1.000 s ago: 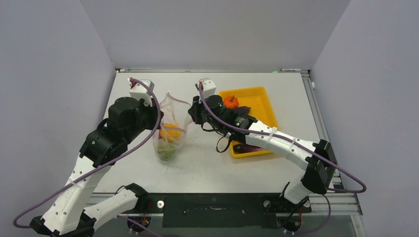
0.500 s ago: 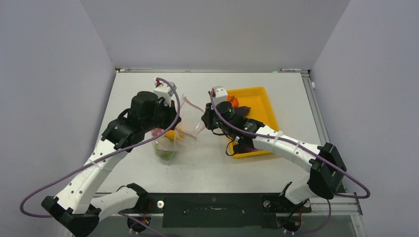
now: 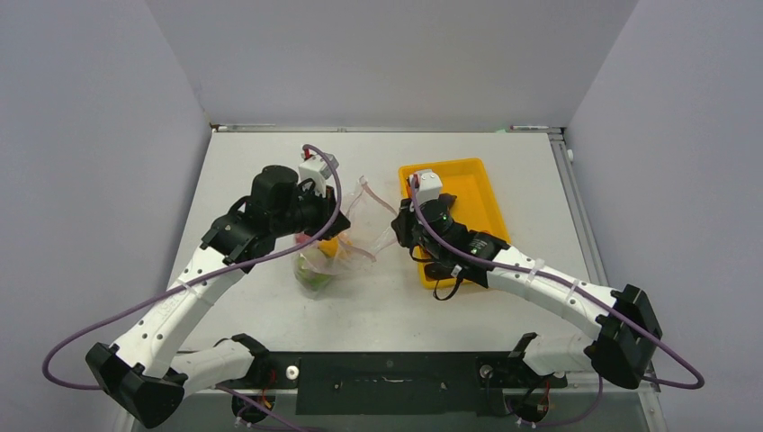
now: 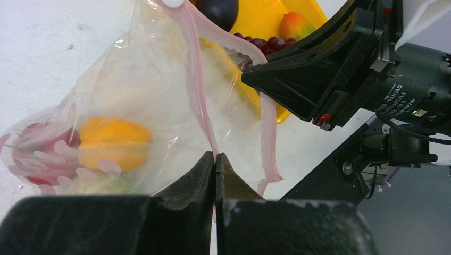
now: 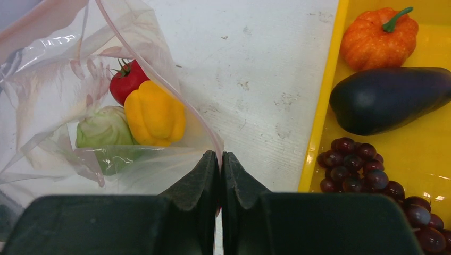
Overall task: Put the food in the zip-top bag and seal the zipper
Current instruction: Adjust the zipper food storage bag at the center of the board, then pick up the fake vegetable from the bin.
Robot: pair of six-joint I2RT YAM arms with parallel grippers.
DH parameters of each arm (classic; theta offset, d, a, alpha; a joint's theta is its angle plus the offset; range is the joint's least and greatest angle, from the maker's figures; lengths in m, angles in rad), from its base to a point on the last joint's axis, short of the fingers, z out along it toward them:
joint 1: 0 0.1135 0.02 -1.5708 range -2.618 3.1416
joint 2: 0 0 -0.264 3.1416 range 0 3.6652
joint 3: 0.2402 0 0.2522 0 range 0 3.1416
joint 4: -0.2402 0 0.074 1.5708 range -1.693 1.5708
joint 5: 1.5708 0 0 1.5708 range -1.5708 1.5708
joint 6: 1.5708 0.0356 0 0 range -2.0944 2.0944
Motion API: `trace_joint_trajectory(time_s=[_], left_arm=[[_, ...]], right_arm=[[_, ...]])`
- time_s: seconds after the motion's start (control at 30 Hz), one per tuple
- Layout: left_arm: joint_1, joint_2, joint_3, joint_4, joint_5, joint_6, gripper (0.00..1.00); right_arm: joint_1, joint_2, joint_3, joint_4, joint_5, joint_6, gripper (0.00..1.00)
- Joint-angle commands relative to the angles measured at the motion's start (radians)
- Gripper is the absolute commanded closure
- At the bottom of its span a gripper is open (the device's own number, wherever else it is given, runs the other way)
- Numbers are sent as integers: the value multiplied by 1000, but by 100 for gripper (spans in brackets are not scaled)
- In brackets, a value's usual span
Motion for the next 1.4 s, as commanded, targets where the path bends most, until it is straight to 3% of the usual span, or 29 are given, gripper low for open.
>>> trace_joint_trajectory(time_s=[0.0, 0.7, 0.9, 1.37], left_arm=[[-13, -9, -28, 103, 98, 7, 100], [-15, -109, -178, 207, 105, 13, 100], [-15, -115, -176, 189, 74, 21, 100], [-15, -123, -176, 174, 57, 22, 100]], right_arm=[[-11, -69, -45, 5, 59, 22, 95], [-7, -65, -8, 15, -3, 58, 71], [-3, -88, 56, -22, -7, 37, 56], [-9, -167, 139, -158, 206, -53, 40]])
